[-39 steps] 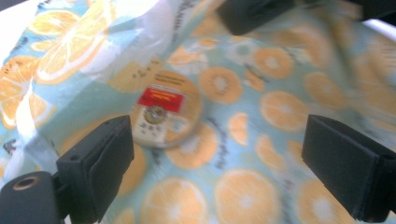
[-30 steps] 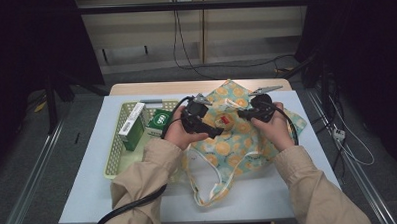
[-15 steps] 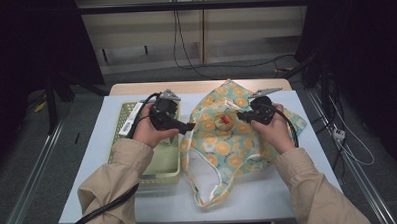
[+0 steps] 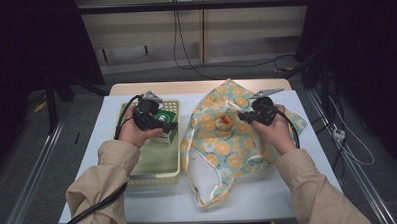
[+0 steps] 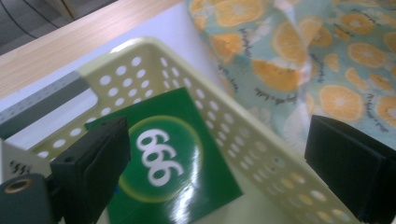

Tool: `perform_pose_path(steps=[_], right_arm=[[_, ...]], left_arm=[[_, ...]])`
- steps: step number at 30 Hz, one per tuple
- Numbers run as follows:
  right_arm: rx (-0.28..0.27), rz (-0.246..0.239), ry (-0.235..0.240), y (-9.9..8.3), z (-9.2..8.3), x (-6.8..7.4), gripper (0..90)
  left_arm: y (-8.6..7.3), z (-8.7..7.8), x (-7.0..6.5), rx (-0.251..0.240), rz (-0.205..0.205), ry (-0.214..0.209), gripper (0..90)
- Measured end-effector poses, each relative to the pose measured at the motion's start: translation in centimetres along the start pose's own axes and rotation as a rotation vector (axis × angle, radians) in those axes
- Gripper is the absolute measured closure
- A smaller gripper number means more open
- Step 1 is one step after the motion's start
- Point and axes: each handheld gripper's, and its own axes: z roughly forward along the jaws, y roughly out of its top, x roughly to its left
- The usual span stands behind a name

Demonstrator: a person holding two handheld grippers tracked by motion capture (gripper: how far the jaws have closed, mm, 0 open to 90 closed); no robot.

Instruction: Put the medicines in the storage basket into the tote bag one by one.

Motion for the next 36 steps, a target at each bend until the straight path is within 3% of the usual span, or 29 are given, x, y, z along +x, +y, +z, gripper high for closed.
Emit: perform_pose_path(steps=[3,4,8,9,10,19,24,26,36], right_arm=[[-0.001,-0.003,-0.001,0.0,-0.1,-0.1,89.9],[-0.001,-0.003,-0.001,0.0,-0.1,-0.1,89.9],[-0.003,-0.005,0.000,0.0,-0.1,0.0,89.9],[-0.005,-0.005,0.001,0.0,-0.1,0.0,89.9],[-0.004,-0.006,0.003,0.0,-0.1,0.0,89.9],[0.000,-0.007,0.004,0.0,-0.1,0.1,89.9],[-0.003,-0.004,0.007,0.0,-0.1,0.0,89.9],[-0.002,-0.004,0.007,-0.1,-0.1,0.0,89.9],[-0.002,-0.002,0.008,-0.2,0.0,-0.2,89.9]], left_arm=[[-0.5,0.0,0.5,-0.001,-0.026,0.017,6.0],[-0.6,0.0,0.6,0.012,-0.023,0.046,6.0],[-1.1,0.1,1.2,0.003,-0.051,0.045,5.9],[-1.2,0.2,1.2,0.006,-0.053,0.070,5.8],[-1.3,0.2,1.3,0.012,-0.052,0.049,5.9],[-1.8,1.3,1.0,0.031,-0.059,0.053,6.0],[-2.1,2.2,0.8,0.070,-0.049,0.092,4.4],[-2.3,2.5,0.9,0.071,-0.068,0.091,3.4],[-2.7,3.5,0.6,0.101,-0.084,0.113,4.1]])
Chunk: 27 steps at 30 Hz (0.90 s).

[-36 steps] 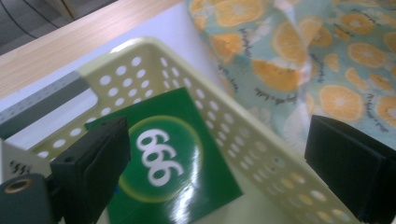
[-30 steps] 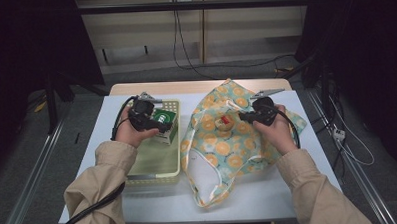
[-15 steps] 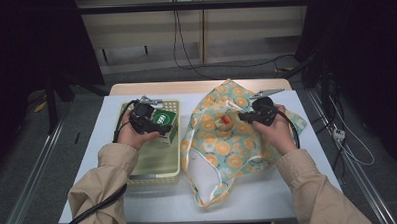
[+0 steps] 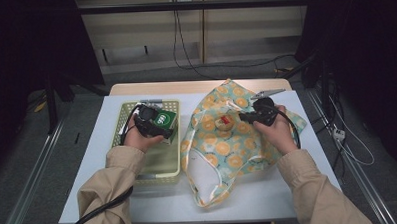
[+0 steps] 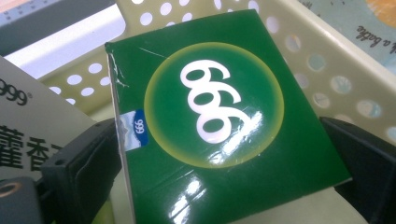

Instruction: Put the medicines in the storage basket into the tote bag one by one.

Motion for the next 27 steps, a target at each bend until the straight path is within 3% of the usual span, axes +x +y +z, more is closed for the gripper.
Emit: perform_pose_path(steps=[1,3,12,16,27], right_arm=[[0.002,0.002,0.001,0.0,0.0,0.0,89.9],[0.002,0.002,0.000,-0.1,0.0,0.0,89.9],[-0.001,0.003,-0.002,-0.1,-0.1,-0.1,89.9],[0.002,0.004,-0.001,-0.1,-0.1,0.0,89.9],[-0.001,0.005,-0.005,-0.1,-0.2,0.0,89.9]], left_arm=[[0.0,0.0,-0.1,-0.003,-0.005,0.017,5.0],[0.0,-0.1,0.1,0.002,-0.014,0.001,7.1],[0.0,-0.6,0.3,0.021,-0.062,0.029,15.9],[0.0,-1.0,0.4,0.019,-0.092,0.010,16.2],[1.1,-4.6,1.0,0.001,-0.117,-0.010,16.4]])
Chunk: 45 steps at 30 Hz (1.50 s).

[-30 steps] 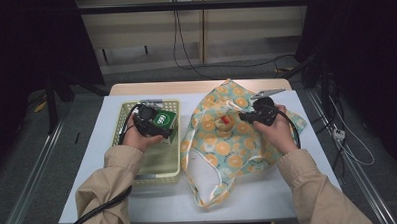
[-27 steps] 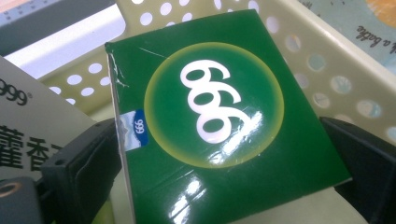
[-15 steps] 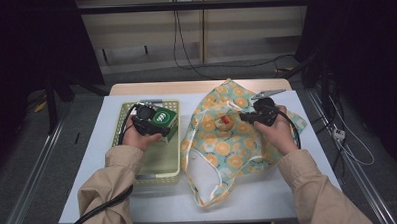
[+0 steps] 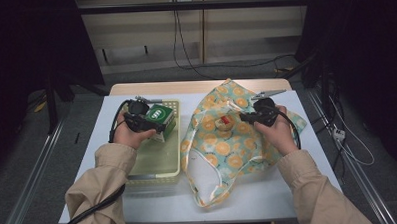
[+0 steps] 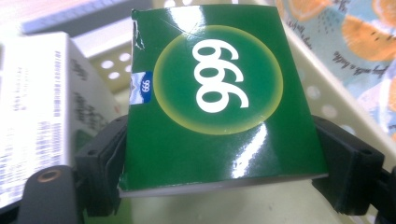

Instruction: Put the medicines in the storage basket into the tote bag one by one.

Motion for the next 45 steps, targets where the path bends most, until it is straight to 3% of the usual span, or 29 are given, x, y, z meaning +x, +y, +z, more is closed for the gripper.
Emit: perform_pose_path(steps=[3,6,9,10,14,17,22,31,39,40,41,42,43,44,45], right_arm=[[-0.003,-0.002,-0.002,0.0,-0.1,0.0,89.9],[0.000,0.000,-0.002,0.0,0.0,0.0,89.9],[0.000,0.002,0.000,0.0,0.0,0.0,89.9],[-0.001,0.001,0.000,0.0,0.1,0.1,89.9],[-0.002,0.000,0.001,0.1,0.1,0.1,89.9],[0.001,-0.002,0.001,0.1,0.3,0.1,89.9],[0.002,-0.004,0.000,0.1,0.3,0.1,89.9],[-0.007,-0.001,-0.002,0.2,-0.1,0.0,89.9],[-0.015,0.007,0.000,0.2,-0.2,-0.2,89.9],[-0.016,0.007,0.000,0.2,-0.2,-0.2,89.9],[-0.017,0.006,-0.001,0.2,-0.2,-0.2,89.9],[-0.019,0.003,0.000,0.2,-0.2,-0.2,89.9],[-0.019,0.003,0.000,0.3,-0.2,-0.2,89.9],[-0.019,0.002,0.000,0.3,-0.2,-0.2,89.9],[-0.019,0.002,0.000,0.3,-0.2,-0.2,89.9]], left_arm=[[0.4,-1.2,0.0,-0.014,0.001,0.009,16.5],[0.8,-2.3,-0.1,-0.034,-0.010,-0.017,16.5],[1.4,-3.4,-0.3,-0.053,0.005,-0.029,16.5],[1.6,-3.7,-0.4,-0.073,-0.010,-0.034,16.5],[2.3,-4.9,-1.3,-0.100,0.014,-0.070,16.5],[2.9,-5.5,-2.6,-0.123,0.046,-0.100,16.5],[3.8,-6.0,-5.5,-0.134,0.138,-0.153,16.4],[4.0,-3.9,-10.1,-0.122,0.215,-0.247,16.4],[3.2,-1.7,-12.7,-0.097,0.256,-0.290,16.4],[3.1,-1.5,-13.1,-0.097,0.259,-0.261,16.4],[3.0,-1.1,-13.3,-0.092,0.260,-0.302,16.4],[2.9,-0.9,-13.7,-0.089,0.262,-0.277,16.4],[2.9,-0.5,-13.8,-0.086,0.266,-0.311,16.4],[2.8,-0.3,-14.2,-0.080,0.272,-0.286,16.4],[2.8,0.0,-14.4,-0.077,0.274,-0.323,16.4]])
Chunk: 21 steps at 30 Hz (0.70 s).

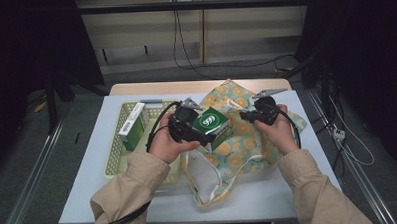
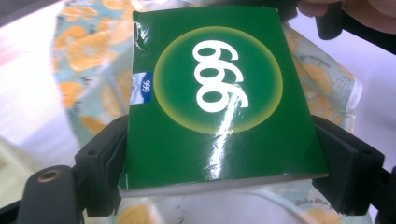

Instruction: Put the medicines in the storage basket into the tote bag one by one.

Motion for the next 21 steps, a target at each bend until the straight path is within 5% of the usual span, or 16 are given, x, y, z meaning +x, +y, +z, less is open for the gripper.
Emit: perform_pose_path(steps=[11,21], right_arm=[[0.003,-0.003,0.001,0.0,0.0,0.1,89.9],[-0.001,-0.008,-0.002,0.2,-0.5,0.1,89.9]], left_arm=[[-0.4,3.8,-1.5,0.070,0.036,-0.032,16.4],[-0.8,7.1,-0.9,0.099,0.002,-0.025,16.3]])
